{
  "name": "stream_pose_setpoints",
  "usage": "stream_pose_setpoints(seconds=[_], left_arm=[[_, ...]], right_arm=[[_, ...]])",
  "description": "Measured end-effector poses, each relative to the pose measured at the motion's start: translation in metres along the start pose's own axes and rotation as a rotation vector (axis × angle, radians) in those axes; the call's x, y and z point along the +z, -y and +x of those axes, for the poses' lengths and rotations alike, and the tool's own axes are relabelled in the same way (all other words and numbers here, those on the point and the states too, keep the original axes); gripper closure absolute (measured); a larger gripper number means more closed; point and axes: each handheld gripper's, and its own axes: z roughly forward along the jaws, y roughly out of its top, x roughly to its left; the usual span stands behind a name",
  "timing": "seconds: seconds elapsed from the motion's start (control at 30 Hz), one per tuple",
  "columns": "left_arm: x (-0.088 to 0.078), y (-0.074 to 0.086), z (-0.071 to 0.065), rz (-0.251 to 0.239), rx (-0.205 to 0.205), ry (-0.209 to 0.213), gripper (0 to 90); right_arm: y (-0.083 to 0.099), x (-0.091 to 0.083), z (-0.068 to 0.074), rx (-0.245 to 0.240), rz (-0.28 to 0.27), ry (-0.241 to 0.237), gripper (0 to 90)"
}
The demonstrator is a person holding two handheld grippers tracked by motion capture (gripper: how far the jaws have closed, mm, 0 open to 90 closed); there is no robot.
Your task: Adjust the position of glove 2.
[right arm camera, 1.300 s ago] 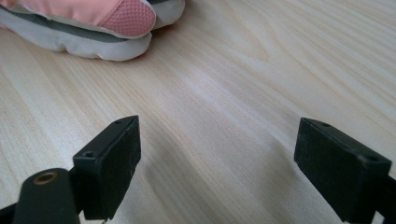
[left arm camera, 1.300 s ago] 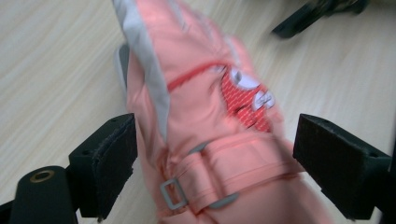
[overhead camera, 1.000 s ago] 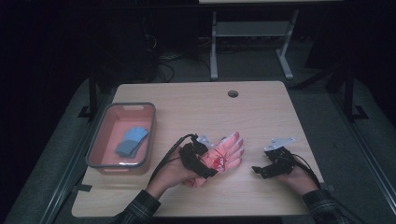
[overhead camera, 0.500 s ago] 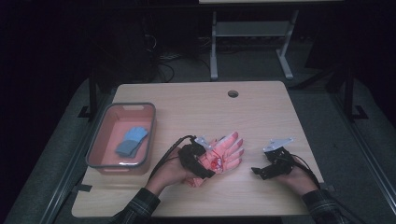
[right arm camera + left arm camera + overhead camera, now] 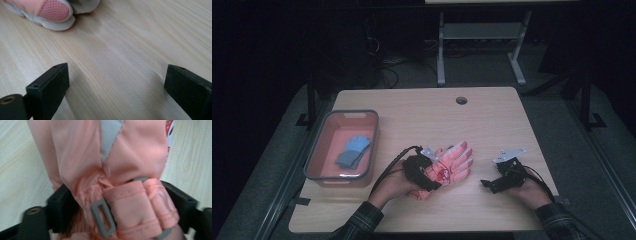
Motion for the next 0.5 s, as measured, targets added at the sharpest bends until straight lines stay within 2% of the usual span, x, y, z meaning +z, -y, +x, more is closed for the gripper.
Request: stream_pose_setpoints(seconds=[0.17, 0.23, 0.27, 0.37, 0.5], left_arm=[[-0.003, 0.0, 0.0, -0.003, 0.009, 0.037, 46.7], [-0.005, 0.0, 0.001, -0.003, 0.019, 0.065, 58.2], [-0.005, 0.0, 0.001, -0.001, 0.024, 0.074, 61.3], [-0.009, -0.003, 0.003, 0.006, 0.022, 0.084, 65.8], [-0.016, -0.005, 0.003, -0.021, 0.012, 0.085, 68.2]], right_arm=[[0.002, 0.002, 0.0, 0.002, -0.017, -0.012, 3.4], [0.003, 0.002, -0.001, 0.004, -0.023, -0.02, 2.7], [0.003, 0.003, -0.001, 0.007, -0.03, -0.021, 2.6], [0.004, 0.003, -0.001, 0.005, -0.038, -0.023, 2.4], [0.005, 0.004, -0.001, 0.002, -0.056, -0.023, 2.2]])
